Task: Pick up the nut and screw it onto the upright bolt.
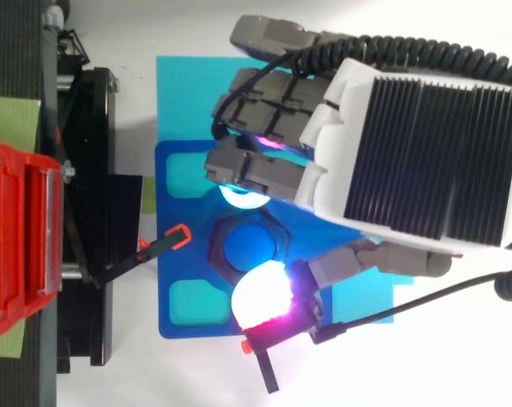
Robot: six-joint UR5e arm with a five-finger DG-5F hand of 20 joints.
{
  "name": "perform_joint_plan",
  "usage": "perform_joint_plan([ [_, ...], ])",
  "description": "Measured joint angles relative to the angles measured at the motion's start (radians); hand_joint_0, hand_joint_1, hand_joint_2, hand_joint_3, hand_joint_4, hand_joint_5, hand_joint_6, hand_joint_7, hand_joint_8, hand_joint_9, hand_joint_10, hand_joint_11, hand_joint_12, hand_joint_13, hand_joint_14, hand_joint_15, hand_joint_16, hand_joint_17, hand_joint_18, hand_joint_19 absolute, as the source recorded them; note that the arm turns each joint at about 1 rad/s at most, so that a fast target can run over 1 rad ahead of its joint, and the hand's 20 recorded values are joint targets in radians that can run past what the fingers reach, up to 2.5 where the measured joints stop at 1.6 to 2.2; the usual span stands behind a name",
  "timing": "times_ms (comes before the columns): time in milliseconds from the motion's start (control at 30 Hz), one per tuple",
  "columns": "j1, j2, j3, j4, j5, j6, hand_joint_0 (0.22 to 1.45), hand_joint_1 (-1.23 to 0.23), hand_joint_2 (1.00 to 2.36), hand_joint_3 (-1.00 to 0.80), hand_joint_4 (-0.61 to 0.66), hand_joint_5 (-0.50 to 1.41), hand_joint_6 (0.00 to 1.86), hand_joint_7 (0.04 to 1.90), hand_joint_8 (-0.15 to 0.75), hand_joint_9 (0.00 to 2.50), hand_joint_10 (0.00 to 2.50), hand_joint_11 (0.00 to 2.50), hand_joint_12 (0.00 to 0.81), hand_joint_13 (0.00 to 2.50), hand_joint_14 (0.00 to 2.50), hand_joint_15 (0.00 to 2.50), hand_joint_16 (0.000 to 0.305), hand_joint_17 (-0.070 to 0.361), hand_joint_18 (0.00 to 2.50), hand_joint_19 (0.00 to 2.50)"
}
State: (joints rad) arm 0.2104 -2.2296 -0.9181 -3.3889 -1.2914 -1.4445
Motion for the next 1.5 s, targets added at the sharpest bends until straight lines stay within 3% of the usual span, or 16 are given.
perform_joint_plan([
  [200,-0.01,0.001,0.028,-0.052,-0.004,-0.014,0.53,-0.27,1.0,-0.5,0.08,0.06,0.62,1.27,0.23,1.21,0.0,0.0,0.139,0.92,0.0,0.0,0.002,0.004,0.51,0.0],
  [300,-0.015,0.001,0.049,-0.09,-0.005,-0.023,0.53,-0.26,1.0,-0.5,0.12,0.06,0.5,1.55,0.248,1.18,0.0,0.0,0.152,0.9,0.0,0.0,0.004,0.009,0.47,0.0],
  [433,-0.021,0.001,0.075,-0.127,-0.005,-0.035,0.52,-0.26,1.0,-0.5,0.18,0.0,0.5,1.34,0.258,1.11,0.0,0.0,0.175,0.85,0.0,0.0,0.007,0.015,0.43,0.0],
  [600,-0.027,0.001,0.092,-0.134,-0.007,-0.045,0.51,-0.25,1.0,-0.5,0.25,-0.07,0.5,0.95,0.255,1.02,0.0,0.0,0.198,0.8,0.0,0.0,0.01,0.023,0.38,0.0],
  [800,-0.026,0.0,0.086,-0.079,-0.029,-0.05,0.51,-0.24,1.0,-0.5,0.21,-0.09,0.5,0.75,0.233,0.95,0.0,0.0,0.205,0.75,0.0,0.0,0.014,0.031,0.34,0.0],
  [1133,0.002,-0.001,-0.006,0.103,-0.03,-0.034,0.49,-0.22,1.0,-0.5,0.19,-0.1,0.5,0.61,0.181,0.72,0.0,0.0,0.219,0.58,0.0,0.0,0.02,0.045,0.17,0.0],
  [1333,0.019,-0.001,-0.022,0.13,-0.018,-0.019,0.48,-0.19,1.0,-0.5,0.17,-0.11,0.5,0.59,0.172,0.6,0.0,0.0,0.236,0.47,0.0,0.0,0.023,0.052,0.07,0.0],
  [1500,0.024,-0.001,-0.024,0.122,-0.018,-0.015,0.48,-0.18,1.0,-0.5,0.18,-0.11,0.5,0.61,0.179,0.56,0.0,0.0,0.244,0.44,0.0,0.0,0.024,0.054,0.04,0.0],
])
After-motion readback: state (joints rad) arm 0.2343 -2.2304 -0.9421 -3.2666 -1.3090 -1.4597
